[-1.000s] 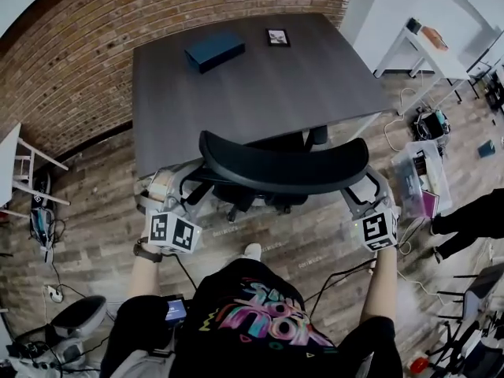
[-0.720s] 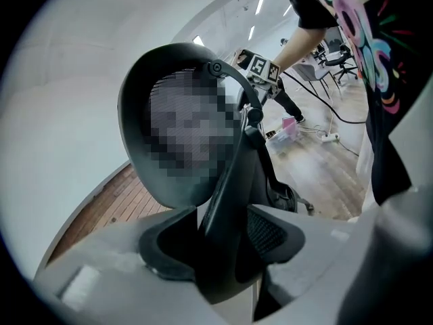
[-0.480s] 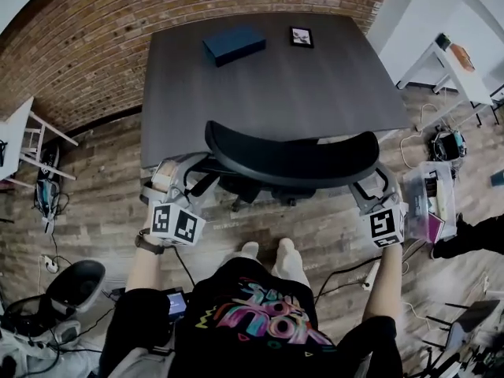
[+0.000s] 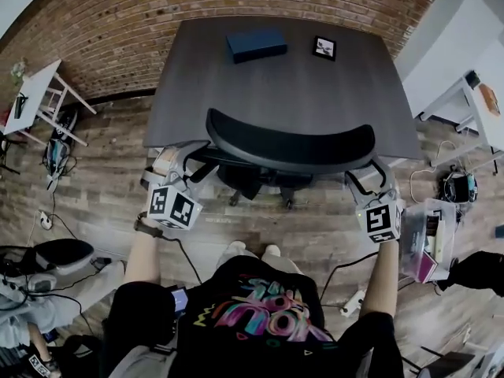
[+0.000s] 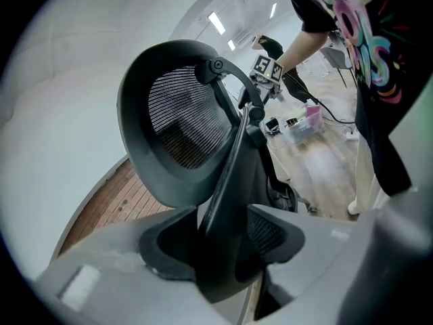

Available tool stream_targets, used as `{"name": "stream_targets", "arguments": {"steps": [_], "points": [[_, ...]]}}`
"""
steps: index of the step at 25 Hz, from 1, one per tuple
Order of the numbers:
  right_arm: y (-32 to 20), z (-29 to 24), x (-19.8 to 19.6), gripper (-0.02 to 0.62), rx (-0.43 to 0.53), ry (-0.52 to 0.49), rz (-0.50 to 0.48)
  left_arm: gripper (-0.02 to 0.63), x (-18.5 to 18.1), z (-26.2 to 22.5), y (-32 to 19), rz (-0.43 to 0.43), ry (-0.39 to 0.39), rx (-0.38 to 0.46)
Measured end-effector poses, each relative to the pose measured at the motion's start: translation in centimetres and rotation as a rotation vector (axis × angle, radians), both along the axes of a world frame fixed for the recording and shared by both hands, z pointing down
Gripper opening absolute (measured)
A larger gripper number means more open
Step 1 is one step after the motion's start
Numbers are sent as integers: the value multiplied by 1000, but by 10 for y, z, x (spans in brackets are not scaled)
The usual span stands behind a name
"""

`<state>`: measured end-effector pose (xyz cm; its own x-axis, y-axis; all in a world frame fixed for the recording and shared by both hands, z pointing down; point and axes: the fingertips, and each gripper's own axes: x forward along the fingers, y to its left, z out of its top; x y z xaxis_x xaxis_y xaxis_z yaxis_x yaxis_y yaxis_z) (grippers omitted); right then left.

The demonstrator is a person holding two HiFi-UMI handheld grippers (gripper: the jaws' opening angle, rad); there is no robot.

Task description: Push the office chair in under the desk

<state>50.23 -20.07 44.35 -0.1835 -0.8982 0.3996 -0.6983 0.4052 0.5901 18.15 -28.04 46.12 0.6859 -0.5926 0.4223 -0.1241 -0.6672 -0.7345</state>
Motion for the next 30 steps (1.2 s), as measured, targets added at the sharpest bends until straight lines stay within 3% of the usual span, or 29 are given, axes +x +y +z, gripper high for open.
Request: {"name": "stream_targets", "arguments": {"steps": [6,12,18,30], "points": [[-21,-3,7,264,25,-12,-73,232,4,1,-12,-50,-19,-29],[-23,-10,1,262,59,-93,-117,233,0,3,-26,-75,-49,-73],[-24,-12,-3,262,66,-145,-109,235,-3,5,-32,-70,-61,-97],[-23,-9,-5,265,6,-109,-65,241,-2,4,-28,-92,-27,-89]]}}
